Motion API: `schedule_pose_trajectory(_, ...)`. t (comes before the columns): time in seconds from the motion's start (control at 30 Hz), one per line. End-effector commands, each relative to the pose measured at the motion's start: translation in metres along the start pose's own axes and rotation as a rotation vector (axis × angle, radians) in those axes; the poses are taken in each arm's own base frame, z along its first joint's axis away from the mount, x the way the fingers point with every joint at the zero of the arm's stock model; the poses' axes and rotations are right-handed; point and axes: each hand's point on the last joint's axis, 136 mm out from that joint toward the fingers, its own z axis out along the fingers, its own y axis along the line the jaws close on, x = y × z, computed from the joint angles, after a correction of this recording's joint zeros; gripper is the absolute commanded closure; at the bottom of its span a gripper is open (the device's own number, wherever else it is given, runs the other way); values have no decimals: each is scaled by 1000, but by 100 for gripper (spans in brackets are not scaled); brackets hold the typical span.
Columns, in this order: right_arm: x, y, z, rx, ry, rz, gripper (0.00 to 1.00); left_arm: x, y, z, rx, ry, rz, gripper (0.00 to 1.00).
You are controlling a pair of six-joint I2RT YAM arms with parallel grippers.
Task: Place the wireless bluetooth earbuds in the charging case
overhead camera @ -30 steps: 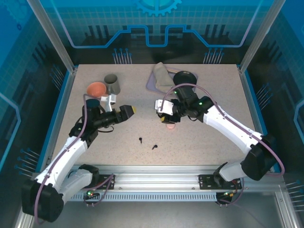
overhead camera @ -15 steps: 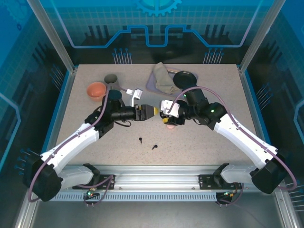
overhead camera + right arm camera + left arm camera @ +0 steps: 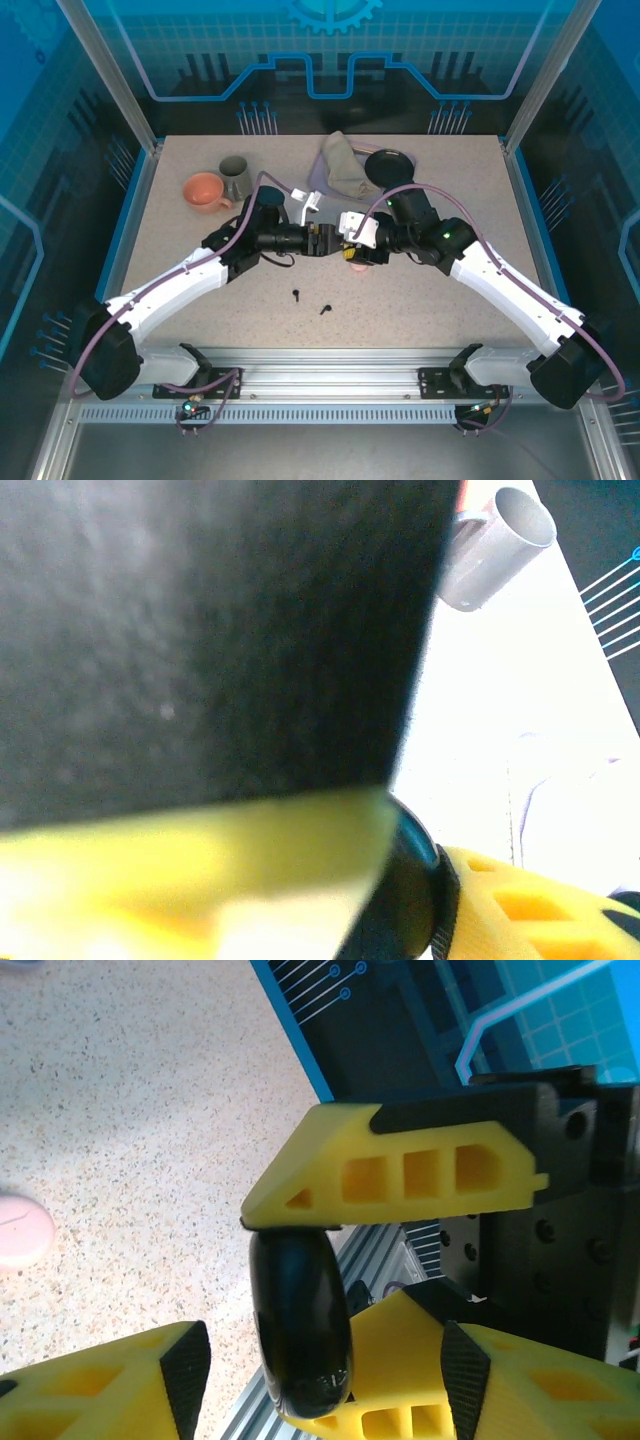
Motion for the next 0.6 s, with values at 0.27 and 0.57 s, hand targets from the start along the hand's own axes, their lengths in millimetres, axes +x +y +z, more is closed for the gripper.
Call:
schedule_pose_trajectory(0.27, -9, -3, 0, 6, -24, 9, 49, 0, -1, 7, -13, 15, 32, 58)
schedule_pose_trajectory(0.57, -8, -1, 6, -13, -10, 6, 49, -1, 1, 10, -14, 14, 32, 70)
